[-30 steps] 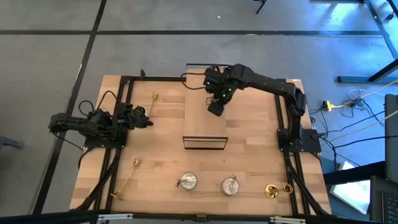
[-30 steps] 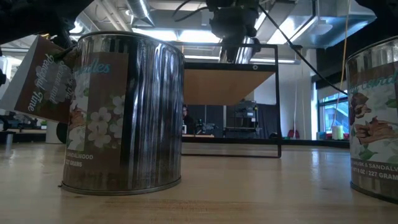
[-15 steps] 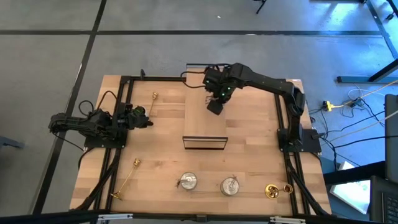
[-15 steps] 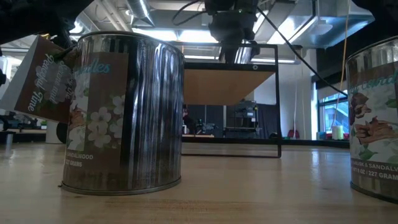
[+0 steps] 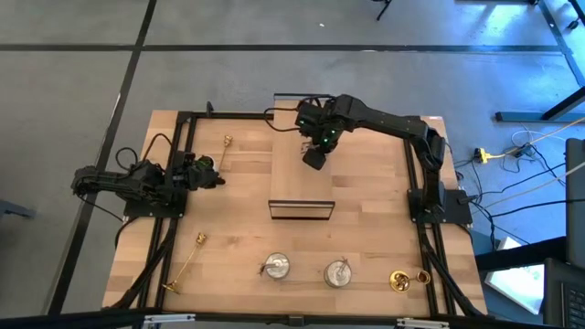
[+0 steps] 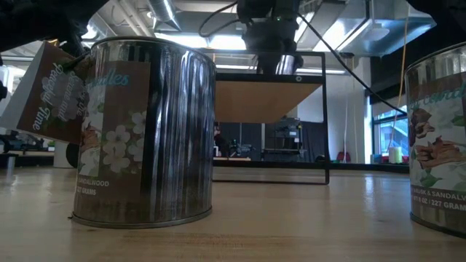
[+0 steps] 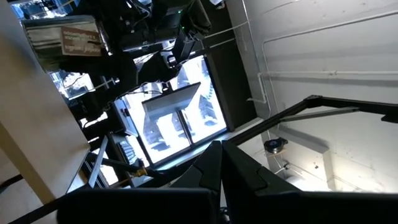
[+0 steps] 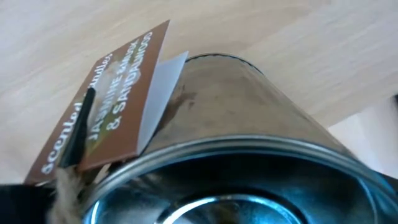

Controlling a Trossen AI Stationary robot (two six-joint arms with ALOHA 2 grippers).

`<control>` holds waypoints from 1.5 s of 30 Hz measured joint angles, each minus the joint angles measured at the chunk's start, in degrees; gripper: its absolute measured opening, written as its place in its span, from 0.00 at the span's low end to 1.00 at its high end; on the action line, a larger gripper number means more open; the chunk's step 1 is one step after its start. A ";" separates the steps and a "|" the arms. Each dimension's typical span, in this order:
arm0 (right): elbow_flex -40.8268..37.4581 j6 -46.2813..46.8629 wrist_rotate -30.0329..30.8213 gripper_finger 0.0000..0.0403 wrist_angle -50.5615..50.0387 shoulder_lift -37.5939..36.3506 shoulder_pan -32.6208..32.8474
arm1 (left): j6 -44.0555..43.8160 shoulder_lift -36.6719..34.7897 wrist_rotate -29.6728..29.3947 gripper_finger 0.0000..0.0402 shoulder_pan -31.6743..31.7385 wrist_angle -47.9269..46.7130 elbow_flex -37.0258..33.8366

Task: Pick & Place candle stick holders
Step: Put the top silver scented candle on the shelf

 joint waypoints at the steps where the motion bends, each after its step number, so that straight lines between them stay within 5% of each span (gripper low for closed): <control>1: 0.00 0.04 0.53 0.90 -0.05 0.00 -0.02 | -0.03 0.00 0.18 0.00 0.01 0.01 0.00; 5: 0.00 -0.09 1.35 0.96 0.03 0.00 0.00 | -0.04 0.00 0.32 0.00 0.01 0.01 0.00; 25: 0.04 0.29 1.06 0.95 1.57 -0.02 0.09 | -0.66 -0.01 1.39 0.00 0.00 0.01 0.00; 45: 0.04 11.45 2.05 0.90 0.56 -0.02 0.09 | -0.47 0.01 1.37 0.00 0.00 0.01 0.00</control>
